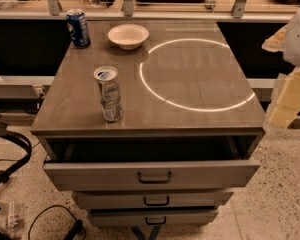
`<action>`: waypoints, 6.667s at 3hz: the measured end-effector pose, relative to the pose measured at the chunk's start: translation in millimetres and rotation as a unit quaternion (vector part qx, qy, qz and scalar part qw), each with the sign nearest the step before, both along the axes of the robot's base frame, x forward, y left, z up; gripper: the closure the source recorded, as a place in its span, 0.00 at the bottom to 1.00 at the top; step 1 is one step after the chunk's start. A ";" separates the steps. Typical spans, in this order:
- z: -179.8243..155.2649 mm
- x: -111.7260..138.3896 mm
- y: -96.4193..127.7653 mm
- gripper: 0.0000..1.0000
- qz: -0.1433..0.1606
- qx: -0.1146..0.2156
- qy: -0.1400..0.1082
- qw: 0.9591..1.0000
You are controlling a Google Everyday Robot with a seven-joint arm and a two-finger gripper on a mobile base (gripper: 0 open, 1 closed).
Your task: Move redbull can near paper bowl
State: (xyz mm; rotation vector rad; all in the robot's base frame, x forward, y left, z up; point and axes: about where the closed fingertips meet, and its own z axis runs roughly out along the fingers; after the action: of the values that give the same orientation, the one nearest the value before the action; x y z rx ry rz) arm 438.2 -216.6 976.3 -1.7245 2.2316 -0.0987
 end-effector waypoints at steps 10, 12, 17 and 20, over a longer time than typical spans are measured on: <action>-50.8 78.0 201.9 0.00 0.129 0.552 -0.066 0.822; -49.6 95.1 306.3 0.00 0.165 0.598 -0.048 0.783; -56.5 94.1 343.5 1.00 0.181 0.612 -0.030 0.769; 57.8 210.5 250.3 1.00 0.103 0.616 -0.139 0.768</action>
Offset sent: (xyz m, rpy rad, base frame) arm 0.0306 0.0491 -0.0251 0.4324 -0.0195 0.0855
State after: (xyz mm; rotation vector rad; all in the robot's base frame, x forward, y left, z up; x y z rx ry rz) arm 648.6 33.7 1034.1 -1.0207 1.2411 0.8944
